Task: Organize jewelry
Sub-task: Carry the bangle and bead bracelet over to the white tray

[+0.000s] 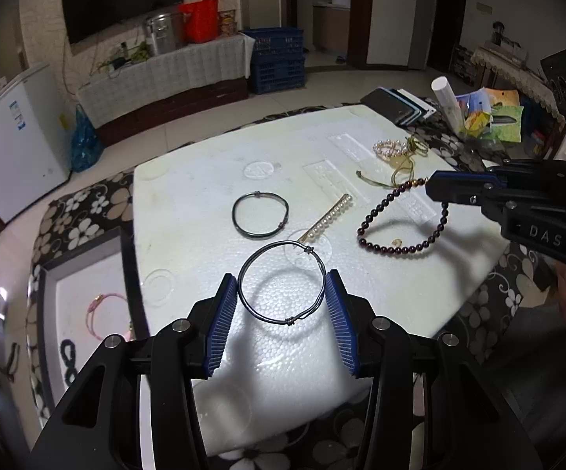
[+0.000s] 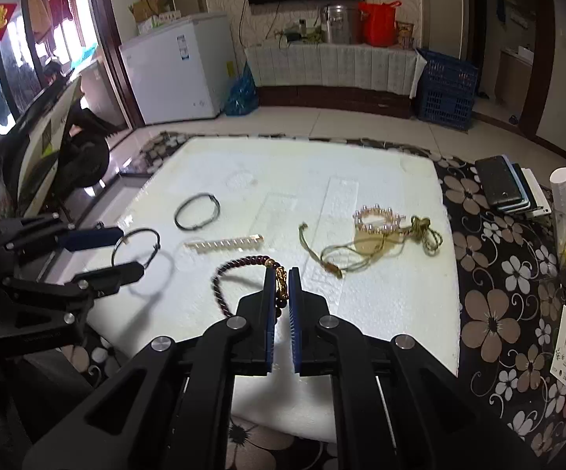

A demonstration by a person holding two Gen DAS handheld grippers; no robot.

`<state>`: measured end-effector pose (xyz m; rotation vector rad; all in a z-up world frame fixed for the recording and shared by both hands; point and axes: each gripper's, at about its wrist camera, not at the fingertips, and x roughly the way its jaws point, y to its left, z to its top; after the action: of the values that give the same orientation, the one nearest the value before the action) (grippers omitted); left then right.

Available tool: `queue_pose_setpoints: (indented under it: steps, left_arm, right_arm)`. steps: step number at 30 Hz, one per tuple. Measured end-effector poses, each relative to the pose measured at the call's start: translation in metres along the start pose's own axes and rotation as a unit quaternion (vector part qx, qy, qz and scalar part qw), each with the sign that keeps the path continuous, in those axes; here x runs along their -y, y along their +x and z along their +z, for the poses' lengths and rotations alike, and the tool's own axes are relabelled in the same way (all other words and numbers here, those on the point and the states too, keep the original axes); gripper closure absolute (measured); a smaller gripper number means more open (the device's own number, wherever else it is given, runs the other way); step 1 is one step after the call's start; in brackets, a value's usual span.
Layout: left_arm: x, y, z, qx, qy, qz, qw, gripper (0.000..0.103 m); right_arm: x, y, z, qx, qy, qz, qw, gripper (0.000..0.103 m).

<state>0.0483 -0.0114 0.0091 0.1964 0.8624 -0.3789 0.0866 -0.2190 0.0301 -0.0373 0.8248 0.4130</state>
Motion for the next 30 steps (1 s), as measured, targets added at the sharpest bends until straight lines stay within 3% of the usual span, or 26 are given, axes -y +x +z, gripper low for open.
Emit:
queue_pose_setpoints:
  steps: [12,30]
  left_arm:
    - [-0.014,-0.025,-0.005,0.013,-0.013,0.014,0.9997,0.054]
    - [-0.089,-0.062,-0.039,0.018,-0.080,0.068,0.9943,0.054]
  right_arm:
    - [-0.017,-0.025,0.014,0.047,0.013,0.027,0.998,0.096]
    - [-0.087,-0.028,0.036,0.079,-0.015,0.111,0.991,0.096]
